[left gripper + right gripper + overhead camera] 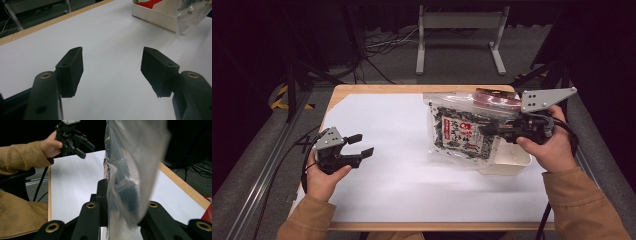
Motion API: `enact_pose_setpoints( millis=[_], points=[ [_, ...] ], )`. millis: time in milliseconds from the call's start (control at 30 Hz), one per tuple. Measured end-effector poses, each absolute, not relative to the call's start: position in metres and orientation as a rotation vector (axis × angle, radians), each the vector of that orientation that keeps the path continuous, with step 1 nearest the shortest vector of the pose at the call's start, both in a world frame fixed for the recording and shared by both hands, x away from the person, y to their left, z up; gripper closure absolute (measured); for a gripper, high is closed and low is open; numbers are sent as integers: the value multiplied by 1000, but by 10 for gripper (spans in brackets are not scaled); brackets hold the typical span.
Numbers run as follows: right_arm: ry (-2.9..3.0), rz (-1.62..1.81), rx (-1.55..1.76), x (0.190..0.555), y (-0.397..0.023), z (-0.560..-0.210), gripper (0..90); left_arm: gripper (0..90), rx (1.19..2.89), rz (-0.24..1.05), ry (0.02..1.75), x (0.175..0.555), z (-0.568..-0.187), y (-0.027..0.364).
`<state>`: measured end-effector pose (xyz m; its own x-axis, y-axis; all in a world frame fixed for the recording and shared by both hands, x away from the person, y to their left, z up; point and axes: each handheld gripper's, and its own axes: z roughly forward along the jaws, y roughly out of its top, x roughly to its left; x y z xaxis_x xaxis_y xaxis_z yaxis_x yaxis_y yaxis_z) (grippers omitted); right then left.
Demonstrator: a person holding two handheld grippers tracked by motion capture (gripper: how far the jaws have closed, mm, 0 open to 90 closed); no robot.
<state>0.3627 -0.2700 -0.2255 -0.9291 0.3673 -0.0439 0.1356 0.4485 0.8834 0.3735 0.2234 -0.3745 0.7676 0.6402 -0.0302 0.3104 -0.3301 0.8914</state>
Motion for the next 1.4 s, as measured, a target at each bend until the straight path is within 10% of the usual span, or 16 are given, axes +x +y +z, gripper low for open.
enact_pose_setpoints(
  millis=[1400],
  points=[
    [2241, 1429, 630, 362, -330, -205, 759, 328, 1932, 409, 839, 389, -408, 243]
  ],
)
